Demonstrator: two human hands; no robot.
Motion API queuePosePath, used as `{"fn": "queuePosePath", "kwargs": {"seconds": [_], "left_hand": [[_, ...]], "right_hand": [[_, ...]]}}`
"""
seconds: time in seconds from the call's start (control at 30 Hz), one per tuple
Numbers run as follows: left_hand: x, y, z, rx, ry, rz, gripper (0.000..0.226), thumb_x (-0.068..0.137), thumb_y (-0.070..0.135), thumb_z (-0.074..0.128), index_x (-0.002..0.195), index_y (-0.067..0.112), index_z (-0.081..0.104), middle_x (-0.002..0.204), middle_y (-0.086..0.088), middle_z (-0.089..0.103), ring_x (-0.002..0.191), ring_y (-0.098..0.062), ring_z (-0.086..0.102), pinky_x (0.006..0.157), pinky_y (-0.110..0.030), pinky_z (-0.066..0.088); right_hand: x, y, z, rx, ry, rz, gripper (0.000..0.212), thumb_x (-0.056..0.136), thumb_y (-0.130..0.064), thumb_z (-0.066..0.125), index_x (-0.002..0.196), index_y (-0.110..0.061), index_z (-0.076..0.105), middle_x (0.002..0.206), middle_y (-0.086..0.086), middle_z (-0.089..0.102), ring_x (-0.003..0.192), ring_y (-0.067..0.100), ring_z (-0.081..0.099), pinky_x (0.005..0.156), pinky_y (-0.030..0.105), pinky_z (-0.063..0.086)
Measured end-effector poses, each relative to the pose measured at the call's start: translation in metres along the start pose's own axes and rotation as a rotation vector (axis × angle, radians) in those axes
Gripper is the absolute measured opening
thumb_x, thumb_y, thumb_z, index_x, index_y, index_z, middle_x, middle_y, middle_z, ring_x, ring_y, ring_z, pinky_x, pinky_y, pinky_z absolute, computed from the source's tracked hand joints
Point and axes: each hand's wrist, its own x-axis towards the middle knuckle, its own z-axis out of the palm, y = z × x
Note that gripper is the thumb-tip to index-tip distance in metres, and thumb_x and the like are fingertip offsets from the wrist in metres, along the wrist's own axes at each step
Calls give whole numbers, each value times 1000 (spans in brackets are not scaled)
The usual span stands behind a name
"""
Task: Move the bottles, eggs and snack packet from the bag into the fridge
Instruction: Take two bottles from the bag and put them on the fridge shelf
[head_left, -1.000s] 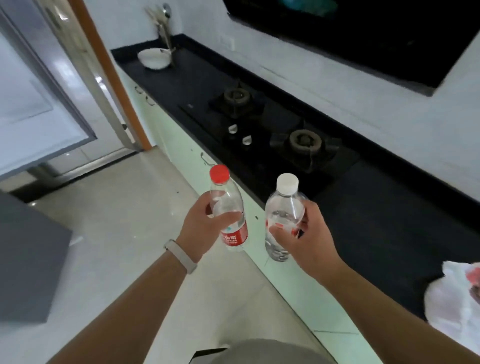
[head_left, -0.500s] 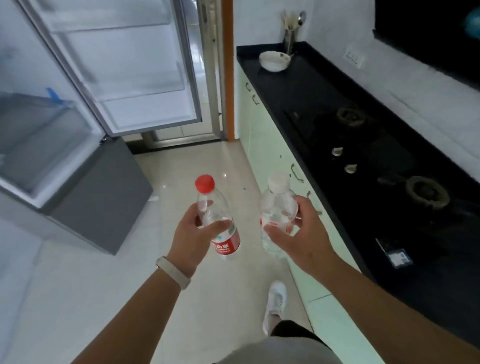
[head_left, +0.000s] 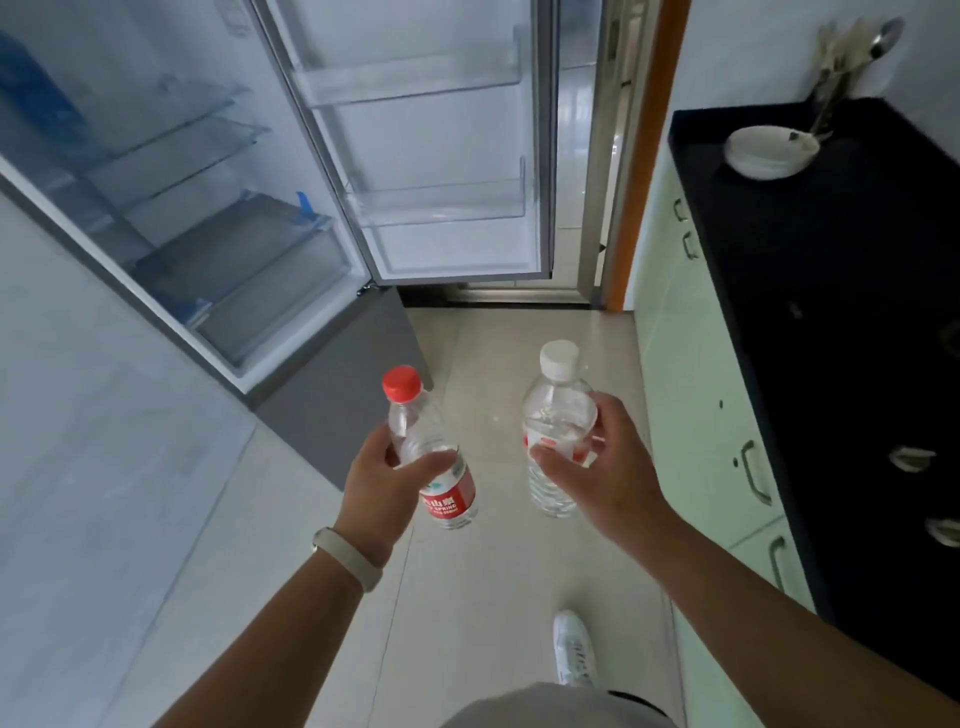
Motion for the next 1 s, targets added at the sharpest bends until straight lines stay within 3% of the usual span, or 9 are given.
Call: {"fn": "queuePosePath", "kwargs": {"seconds": [0.17, 0.27, 0.4, 0.53, 0.67, 0.77, 0.9, 1.0], "left_hand": [[31, 28, 20, 10, 99, 67, 40, 84, 23, 75, 120, 17, 58, 104, 0, 68, 94, -16, 66, 84, -29, 54], [41, 34, 24, -31, 137, 71, 42, 82, 19, 76, 120, 15, 59, 105, 0, 69, 94, -15, 67, 82, -26, 54], [53, 38, 10, -57, 170, 40, 39, 85, 18, 73, 121, 13, 59, 103, -1, 69, 90, -15, 68, 79, -24, 55], [74, 29, -15, -19, 228, -9, 39, 82, 20, 76, 118, 14, 61, 102, -1, 70, 93, -18, 67, 80, -29, 53], [103, 14, -41, -2, 269, -51, 41, 82, 21, 78, 119, 14, 60, 104, -2, 69, 94, -20, 66, 84, -33, 52], [133, 3, -60, -22, 276, -67, 39, 82, 20, 78, 117, 15, 61, 102, -1, 69, 92, -18, 67, 80, -30, 52], [181, -6, -89, -67, 259, -93, 35, 81, 18, 77, 112, 15, 62, 93, -1, 67, 80, -15, 64, 69, -24, 47], [222, -9, -120, -96, 246, -93, 34, 81, 19, 78, 110, 18, 62, 96, 1, 69, 86, -14, 66, 71, -22, 48]], "right_hand": [[62, 2, -7, -10, -87, -61, 59, 73, -40, 82, 121, -33, 48, 116, -9, 61, 101, 8, 62, 82, 20, 51], [86, 2, -1, -20, -134, -85, 59, 76, -39, 81, 123, -35, 45, 118, -11, 58, 103, 7, 60, 83, 18, 50], [109, -5, 15, -26, -198, -95, 58, 78, -40, 79, 122, -38, 42, 115, -16, 56, 100, 1, 58, 77, 10, 45], [134, -9, 42, -15, -261, -80, 52, 75, -41, 80, 115, -40, 46, 111, -14, 60, 98, 7, 61, 80, 21, 52], [156, -12, 71, -37, -305, -73, 55, 72, -43, 80, 117, -32, 49, 110, -10, 63, 96, 6, 63, 76, 19, 51], [179, -16, 96, -50, -328, -60, 52, 66, -49, 76, 110, -38, 52, 106, -11, 65, 93, 6, 64, 79, 28, 54], [218, -26, 138, -100, -373, -53, 50, 67, -45, 78, 109, -39, 52, 104, -13, 65, 92, 2, 64, 77, 26, 53], [249, -39, 176, -127, -366, -50, 47, 70, -37, 83, 107, -40, 53, 104, -12, 66, 90, 3, 64, 81, 33, 56]]}}
